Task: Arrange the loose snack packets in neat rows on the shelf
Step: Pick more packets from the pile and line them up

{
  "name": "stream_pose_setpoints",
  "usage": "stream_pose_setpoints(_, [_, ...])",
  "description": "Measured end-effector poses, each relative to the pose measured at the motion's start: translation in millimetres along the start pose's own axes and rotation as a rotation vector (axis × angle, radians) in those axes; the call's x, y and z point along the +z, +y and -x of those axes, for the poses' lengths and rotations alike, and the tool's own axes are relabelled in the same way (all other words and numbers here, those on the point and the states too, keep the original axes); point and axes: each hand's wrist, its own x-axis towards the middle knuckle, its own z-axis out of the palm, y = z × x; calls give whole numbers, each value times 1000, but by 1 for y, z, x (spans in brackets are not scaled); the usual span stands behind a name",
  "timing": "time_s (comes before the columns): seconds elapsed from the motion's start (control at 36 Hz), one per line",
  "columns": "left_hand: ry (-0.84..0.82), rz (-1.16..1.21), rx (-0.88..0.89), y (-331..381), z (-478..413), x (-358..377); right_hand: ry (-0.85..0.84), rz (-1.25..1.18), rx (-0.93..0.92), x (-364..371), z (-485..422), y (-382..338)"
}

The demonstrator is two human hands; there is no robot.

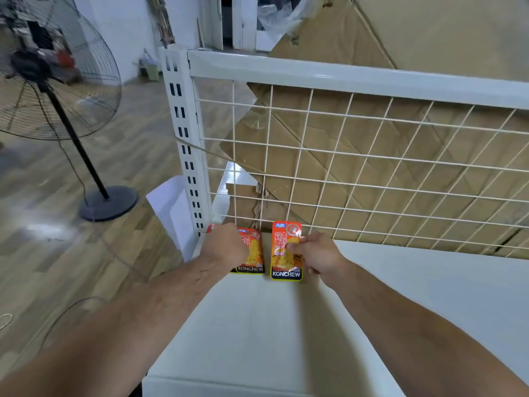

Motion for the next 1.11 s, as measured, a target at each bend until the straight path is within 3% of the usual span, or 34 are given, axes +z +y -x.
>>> stream_pose_setpoints(0.44, [288, -109, 237, -16, 13, -22, -72, 148, 95, 37, -20, -20])
stream_pose_setpoints(0.61, [287, -125, 249, -21, 16, -23, -53, 221, 110, 54, -28, -22])
stream_pose_setpoints(0.81, [269, -143, 254, -24, 15, -23, 18, 604, -16, 66, -33, -26])
stream_pose_setpoints(1.11, [229, -186, 274, -20, 19, -24, 67, 733, -28, 63, -32, -25])
